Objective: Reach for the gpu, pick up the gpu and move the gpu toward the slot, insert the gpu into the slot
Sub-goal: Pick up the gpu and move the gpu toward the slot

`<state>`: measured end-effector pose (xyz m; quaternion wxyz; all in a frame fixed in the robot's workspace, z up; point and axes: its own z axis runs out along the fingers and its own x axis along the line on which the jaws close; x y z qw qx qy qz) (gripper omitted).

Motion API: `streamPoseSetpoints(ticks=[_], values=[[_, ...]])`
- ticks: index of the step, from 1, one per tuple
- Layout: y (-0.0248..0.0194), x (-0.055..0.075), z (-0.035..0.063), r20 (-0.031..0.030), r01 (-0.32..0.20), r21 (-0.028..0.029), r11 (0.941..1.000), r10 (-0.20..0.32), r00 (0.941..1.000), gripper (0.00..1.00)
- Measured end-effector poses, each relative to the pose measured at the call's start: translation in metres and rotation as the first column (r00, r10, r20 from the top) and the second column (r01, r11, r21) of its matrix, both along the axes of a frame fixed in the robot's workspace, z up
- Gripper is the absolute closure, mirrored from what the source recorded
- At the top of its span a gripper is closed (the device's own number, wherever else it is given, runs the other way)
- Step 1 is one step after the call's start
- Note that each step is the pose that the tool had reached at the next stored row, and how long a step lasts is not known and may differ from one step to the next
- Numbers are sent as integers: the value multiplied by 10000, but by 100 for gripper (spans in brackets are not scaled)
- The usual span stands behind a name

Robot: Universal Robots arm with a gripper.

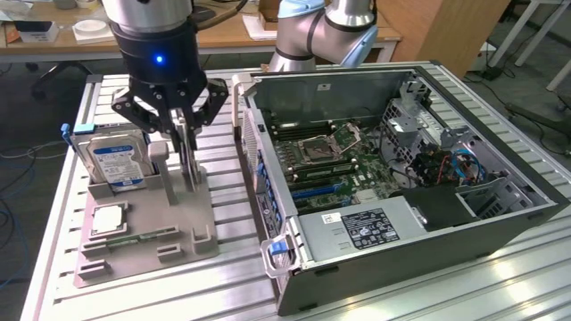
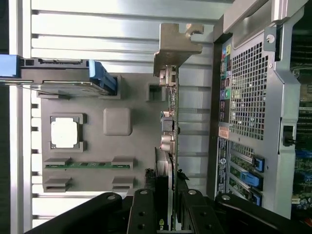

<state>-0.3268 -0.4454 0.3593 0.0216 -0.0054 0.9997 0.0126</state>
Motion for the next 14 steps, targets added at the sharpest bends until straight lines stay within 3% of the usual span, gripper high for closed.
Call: streamPoseSetpoints(ticks=[14], values=[[0,1,540,0,0,2,10000,0,10000,74]])
